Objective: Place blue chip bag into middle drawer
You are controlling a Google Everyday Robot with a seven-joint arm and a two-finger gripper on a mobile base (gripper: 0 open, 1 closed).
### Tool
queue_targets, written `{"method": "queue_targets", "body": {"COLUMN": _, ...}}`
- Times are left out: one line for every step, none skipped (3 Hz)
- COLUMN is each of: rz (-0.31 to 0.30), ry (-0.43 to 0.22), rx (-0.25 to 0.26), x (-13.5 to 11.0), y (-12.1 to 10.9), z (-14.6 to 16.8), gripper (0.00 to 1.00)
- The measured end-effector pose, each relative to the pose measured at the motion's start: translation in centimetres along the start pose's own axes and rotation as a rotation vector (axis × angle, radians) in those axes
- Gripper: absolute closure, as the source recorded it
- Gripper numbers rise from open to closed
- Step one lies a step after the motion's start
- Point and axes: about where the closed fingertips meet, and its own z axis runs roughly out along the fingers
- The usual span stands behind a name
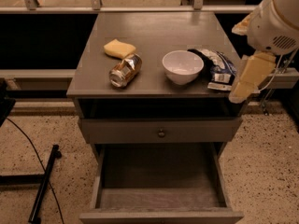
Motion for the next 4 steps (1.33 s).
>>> {"method": "queue_targets", "body": {"rz": -0.021, "ry": -0.034, "rx": 0.035, "x": -1.8, "y": -3.7, "z": 6.5, "gripper": 0.00}}
{"method": "queue_targets", "body": {"rz": 0.033, "ry": -0.046, "rx": 0.056, "x": -0.7, "y": -7.6, "z": 12.0, "gripper": 0.00}}
{"method": "queue_targets", "body": {"rz": 0.043, "ry": -0.026, "rx": 0.049, "x": -0.4, "y": -7.5, "z": 12.9, "gripper": 0.00}}
{"method": "queue_targets", "body": {"rz": 0.075, "ry": 0.031, "rx": 0.093, "x": 0.1, "y": -7.0, "z": 11.7, "gripper": 0.16}}
